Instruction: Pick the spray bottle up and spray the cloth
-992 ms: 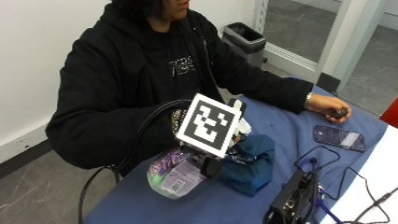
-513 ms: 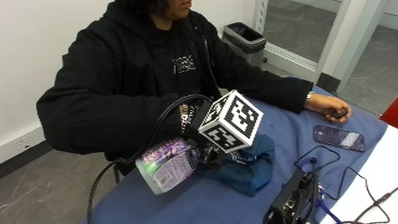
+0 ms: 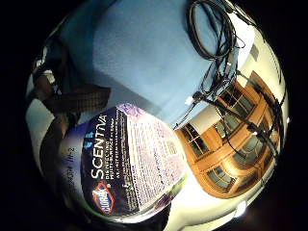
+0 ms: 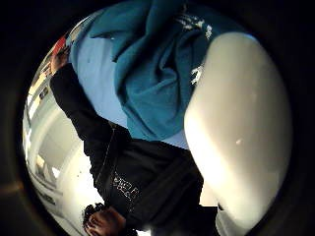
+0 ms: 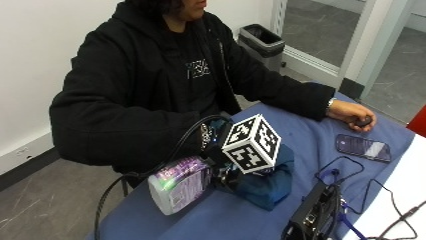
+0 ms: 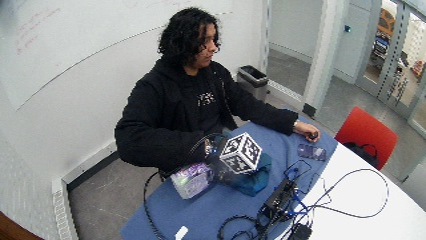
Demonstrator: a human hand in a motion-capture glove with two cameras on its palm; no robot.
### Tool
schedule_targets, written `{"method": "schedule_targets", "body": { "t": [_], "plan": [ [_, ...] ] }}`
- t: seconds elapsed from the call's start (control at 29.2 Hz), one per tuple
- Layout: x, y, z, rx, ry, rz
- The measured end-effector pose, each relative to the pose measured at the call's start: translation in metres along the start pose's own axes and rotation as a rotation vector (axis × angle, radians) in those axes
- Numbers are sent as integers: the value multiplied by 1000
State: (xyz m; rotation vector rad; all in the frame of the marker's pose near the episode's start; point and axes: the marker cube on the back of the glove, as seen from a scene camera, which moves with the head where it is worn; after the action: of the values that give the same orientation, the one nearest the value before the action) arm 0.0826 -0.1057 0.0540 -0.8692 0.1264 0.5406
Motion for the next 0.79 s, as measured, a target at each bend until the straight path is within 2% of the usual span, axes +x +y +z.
{"method": "schedule_targets", "body": {
  "t": [0.21, 0.38, 0.58, 0.79],
  "plan": [
    [-2, -6, 6, -42, 28, 3],
    [-7, 2, -5, -16, 7, -16],
    [-28, 23, -41, 110, -53, -114],
    [-72, 45, -96, 323, -154, -305]
  ]
}}
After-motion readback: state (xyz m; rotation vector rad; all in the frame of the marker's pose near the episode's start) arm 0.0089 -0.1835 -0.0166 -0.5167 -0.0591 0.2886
